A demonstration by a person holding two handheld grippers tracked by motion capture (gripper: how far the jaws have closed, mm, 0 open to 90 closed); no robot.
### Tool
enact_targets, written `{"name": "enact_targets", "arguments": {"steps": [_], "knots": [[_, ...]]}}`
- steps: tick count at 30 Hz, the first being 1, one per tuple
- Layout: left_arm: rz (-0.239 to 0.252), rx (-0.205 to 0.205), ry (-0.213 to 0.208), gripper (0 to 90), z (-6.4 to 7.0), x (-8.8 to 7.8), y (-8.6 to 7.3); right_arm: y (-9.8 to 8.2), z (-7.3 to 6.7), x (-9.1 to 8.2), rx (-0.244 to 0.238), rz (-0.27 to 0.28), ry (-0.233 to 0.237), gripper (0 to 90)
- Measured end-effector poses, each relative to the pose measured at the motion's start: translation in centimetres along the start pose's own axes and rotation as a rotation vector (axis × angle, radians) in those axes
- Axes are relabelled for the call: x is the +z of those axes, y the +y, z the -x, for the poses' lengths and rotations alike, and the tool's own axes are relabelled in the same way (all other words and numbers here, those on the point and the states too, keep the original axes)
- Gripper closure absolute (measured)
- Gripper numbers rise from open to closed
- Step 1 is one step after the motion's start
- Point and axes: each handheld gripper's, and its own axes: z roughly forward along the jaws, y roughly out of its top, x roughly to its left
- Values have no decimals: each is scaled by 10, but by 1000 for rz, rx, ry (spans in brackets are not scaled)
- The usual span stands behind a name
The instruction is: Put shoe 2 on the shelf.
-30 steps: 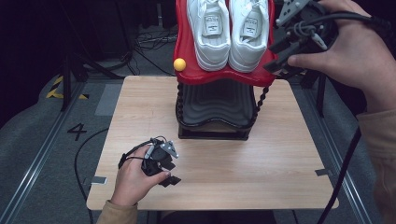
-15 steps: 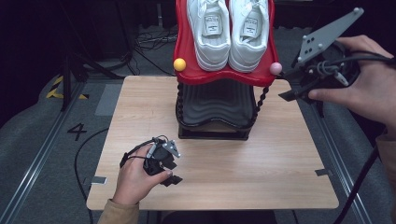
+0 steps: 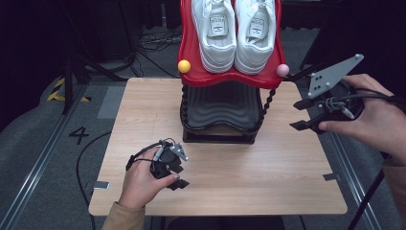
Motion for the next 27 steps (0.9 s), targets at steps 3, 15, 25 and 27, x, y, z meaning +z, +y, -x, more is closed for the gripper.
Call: {"name": "enact_targets", "arguments": {"steps": [3, 15, 25, 27], "knots": [[-2, 2, 0, 450, 0, 0, 0, -6, -2, 7, 3, -4, 10, 437], [-6, -4, 6, 446, 1, 1, 0, -46, -15, 76, 37, -50, 106, 431], [-9, -13, 11, 444, 3, 3, -4, -58, -28, 125, 27, -65, 172, 419], [-10, -13, 15, 439, 3, 4, -5, -61, -32, 137, 21, -68, 189, 419]]}}
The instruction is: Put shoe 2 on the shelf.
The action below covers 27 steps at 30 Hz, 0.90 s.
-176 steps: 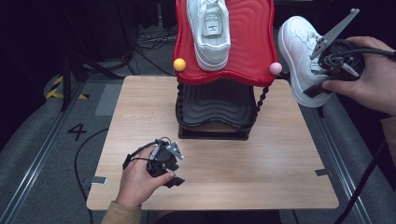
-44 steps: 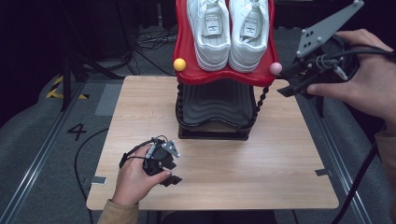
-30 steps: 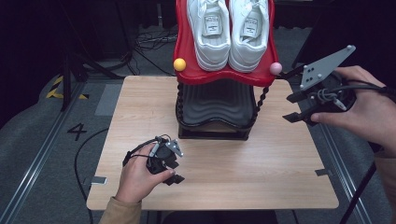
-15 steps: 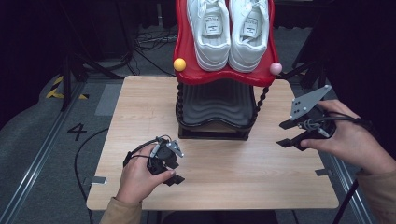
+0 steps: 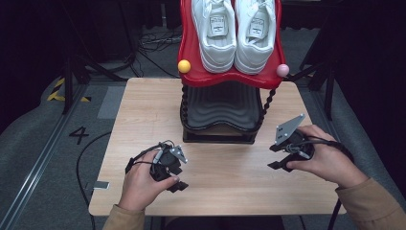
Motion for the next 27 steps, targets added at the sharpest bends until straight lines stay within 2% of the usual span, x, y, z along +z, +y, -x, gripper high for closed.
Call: {"name": "enact_targets", "arguments": {"steps": [1, 2, 3, 8, 15, 17, 20, 22, 23, 27], "knots": [[-1, -1, -2, 439, 0, 1, 0, -1, -1, 6, -2, 1, 6, 420], [-4, -2, 0, 438, 0, 2, -1, -3, -2, 20, 1, -8, 27, 420], [-4, -2, 0, 438, 0, 2, -1, -3, -2, 20, 1, -8, 27, 420], [-19, -1, 3, 436, 0, 7, 0, -10, -6, 50, 5, -34, 52, 420], [-24, -4, 10, 432, 0, 10, -1, -17, -12, 88, 7, -2, 79, 421], [-27, -2, 17, 431, 1, 11, 0, -18, -14, 94, 20, 14, 85, 423], [-37, -3, 27, 433, 1, 12, 0, -22, -15, 102, 27, 102, 85, 448], [-42, -2, 33, 432, 1, 14, 0, -23, -14, 104, 21, 86, 84, 448], [-44, -4, 32, 431, 0, 14, -1, -25, -14, 102, 29, 98, 73, 447], [-52, -8, 35, 426, -1, 16, -1, -27, -14, 96, 44, 130, 81, 429]]}}
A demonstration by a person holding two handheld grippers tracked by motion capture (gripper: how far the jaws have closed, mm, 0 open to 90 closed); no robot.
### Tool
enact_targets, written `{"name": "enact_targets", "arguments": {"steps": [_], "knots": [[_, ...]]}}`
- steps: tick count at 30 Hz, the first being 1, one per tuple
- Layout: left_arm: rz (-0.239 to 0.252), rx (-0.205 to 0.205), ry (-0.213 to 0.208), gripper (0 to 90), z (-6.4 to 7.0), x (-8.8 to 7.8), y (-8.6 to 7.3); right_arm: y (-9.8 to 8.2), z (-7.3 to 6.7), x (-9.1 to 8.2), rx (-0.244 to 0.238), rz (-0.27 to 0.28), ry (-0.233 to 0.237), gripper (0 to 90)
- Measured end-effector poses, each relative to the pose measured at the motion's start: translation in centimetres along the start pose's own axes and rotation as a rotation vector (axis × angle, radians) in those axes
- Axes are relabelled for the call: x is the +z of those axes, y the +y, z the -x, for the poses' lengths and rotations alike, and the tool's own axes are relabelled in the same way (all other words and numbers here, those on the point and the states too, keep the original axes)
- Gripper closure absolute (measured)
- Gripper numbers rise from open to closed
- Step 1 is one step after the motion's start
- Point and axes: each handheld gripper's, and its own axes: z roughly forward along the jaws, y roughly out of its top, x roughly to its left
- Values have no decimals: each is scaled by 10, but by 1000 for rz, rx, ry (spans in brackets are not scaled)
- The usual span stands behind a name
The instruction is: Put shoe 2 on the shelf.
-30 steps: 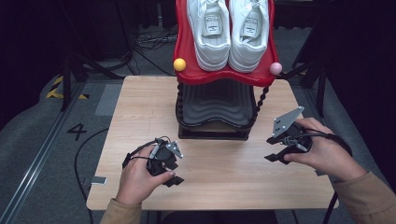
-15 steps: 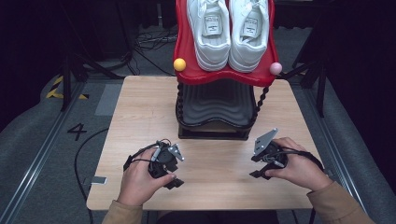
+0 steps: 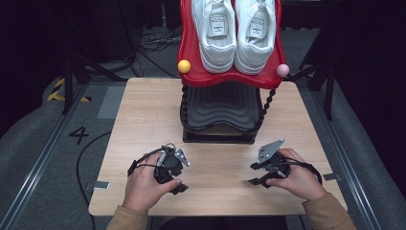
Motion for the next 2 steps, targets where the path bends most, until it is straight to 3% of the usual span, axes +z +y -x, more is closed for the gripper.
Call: {"name": "enact_targets", "arguments": {"steps": [2], "knots": [[-8, 0, 10, 424, 0, 1, 0, -2, 0, -4, 0, 17, 2, 417]]}}
